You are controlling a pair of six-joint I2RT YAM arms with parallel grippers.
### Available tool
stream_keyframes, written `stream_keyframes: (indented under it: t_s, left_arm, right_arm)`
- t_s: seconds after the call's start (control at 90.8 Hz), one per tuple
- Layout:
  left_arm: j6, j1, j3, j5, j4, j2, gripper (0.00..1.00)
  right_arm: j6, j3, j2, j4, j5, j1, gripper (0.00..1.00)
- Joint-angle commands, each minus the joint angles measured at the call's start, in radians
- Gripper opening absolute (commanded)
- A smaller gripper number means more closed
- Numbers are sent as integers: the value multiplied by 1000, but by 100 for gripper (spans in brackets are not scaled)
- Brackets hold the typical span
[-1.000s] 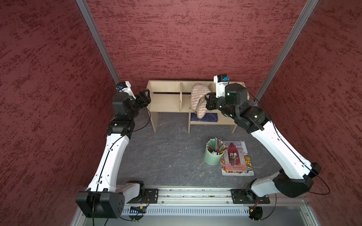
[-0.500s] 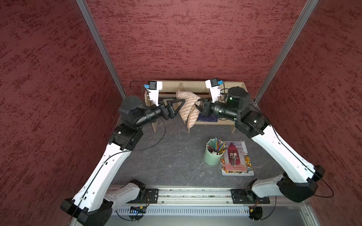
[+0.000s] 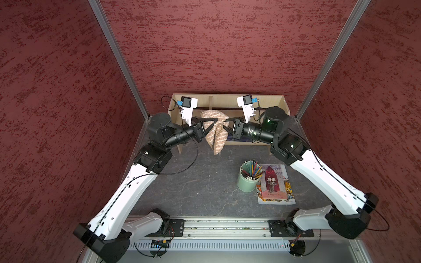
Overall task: Wipe the bookshelf clean with a cloth
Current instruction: Wipe the dust from the shelf, then place the cleaning item on the shelf.
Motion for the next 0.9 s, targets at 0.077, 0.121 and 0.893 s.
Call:
stream_keyframes:
  t_s: [0.077, 0.121, 0.893]
  left_arm:
    - [45, -9, -16, -111, 29, 3, 0]
    - [69, -3, 6, -154, 3, 4, 0]
    - [212, 202, 155, -419, -103, 220, 0]
  right_arm:
    - [-5, -24, -11, 16, 79, 8, 21]
    - [-19, -23, -21, -40, 159, 8, 33]
    - [-246, 275, -19, -725, 719, -490, 84]
